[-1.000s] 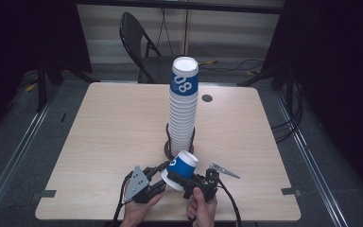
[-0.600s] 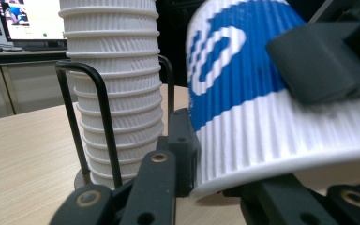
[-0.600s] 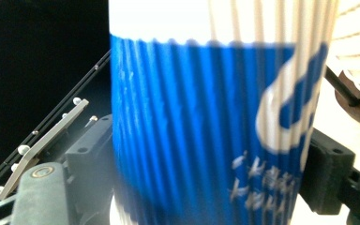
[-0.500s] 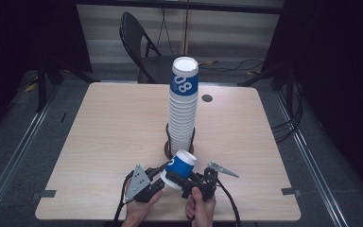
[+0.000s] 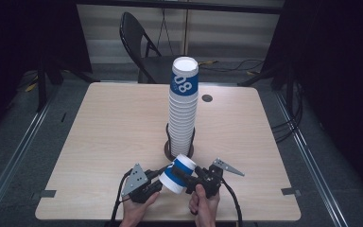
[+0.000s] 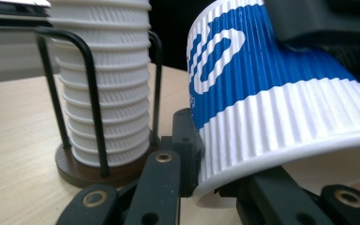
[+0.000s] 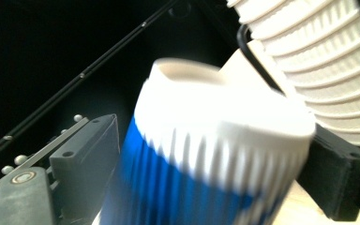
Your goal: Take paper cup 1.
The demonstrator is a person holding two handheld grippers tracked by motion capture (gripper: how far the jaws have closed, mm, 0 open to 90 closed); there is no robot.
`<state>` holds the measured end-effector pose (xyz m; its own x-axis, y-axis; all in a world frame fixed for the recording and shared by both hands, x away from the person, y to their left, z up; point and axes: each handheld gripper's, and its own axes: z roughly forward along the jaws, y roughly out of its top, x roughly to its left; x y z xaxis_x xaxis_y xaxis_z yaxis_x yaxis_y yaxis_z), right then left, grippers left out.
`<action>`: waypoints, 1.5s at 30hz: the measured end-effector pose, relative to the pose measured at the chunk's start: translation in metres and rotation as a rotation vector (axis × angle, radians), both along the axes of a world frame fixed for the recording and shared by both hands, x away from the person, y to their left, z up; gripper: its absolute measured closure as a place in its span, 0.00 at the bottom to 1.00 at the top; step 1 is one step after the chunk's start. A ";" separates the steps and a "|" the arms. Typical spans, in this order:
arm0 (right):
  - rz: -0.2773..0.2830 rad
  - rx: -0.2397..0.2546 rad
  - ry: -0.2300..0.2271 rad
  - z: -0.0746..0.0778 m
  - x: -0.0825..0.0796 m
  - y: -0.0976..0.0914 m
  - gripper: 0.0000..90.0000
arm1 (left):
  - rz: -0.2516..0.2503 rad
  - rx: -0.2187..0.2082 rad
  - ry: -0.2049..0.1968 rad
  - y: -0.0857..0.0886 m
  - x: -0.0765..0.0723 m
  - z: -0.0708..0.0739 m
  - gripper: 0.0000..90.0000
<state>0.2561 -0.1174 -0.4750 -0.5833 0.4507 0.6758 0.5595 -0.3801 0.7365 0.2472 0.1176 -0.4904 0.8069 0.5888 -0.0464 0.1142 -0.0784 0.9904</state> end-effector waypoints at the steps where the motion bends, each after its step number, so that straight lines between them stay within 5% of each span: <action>1: -0.006 -0.007 -0.003 0.000 0.000 -0.001 0.15 | 0.001 0.017 -0.003 0.000 0.000 0.000 0.91; 6: -0.025 -0.015 -0.018 0.001 0.001 -0.004 0.15 | -0.022 0.060 0.011 0.004 -0.001 0.003 0.92; 14: -0.068 -0.022 -0.066 0.006 0.000 -0.014 0.15 | -0.040 0.037 0.070 0.015 0.004 0.009 0.92; 25: -0.107 -0.094 -0.171 0.010 -0.010 -0.027 0.13 | -0.030 0.157 0.086 0.029 0.014 0.021 0.92; 28: -0.086 -0.131 -0.201 0.006 -0.013 -0.028 0.14 | -0.026 0.211 0.089 0.030 0.015 0.025 0.92; 37: -0.088 -0.226 -0.255 0.001 -0.017 -0.028 0.14 | -0.028 0.183 0.135 0.041 0.022 0.033 0.92; 41: -0.034 -0.257 -0.287 -0.001 -0.017 -0.024 0.14 | -0.024 0.220 0.139 0.044 0.026 0.040 0.92; 45: -0.069 -0.344 -0.345 -0.004 -0.019 -0.015 0.14 | -0.033 0.278 0.176 0.044 0.032 0.047 0.92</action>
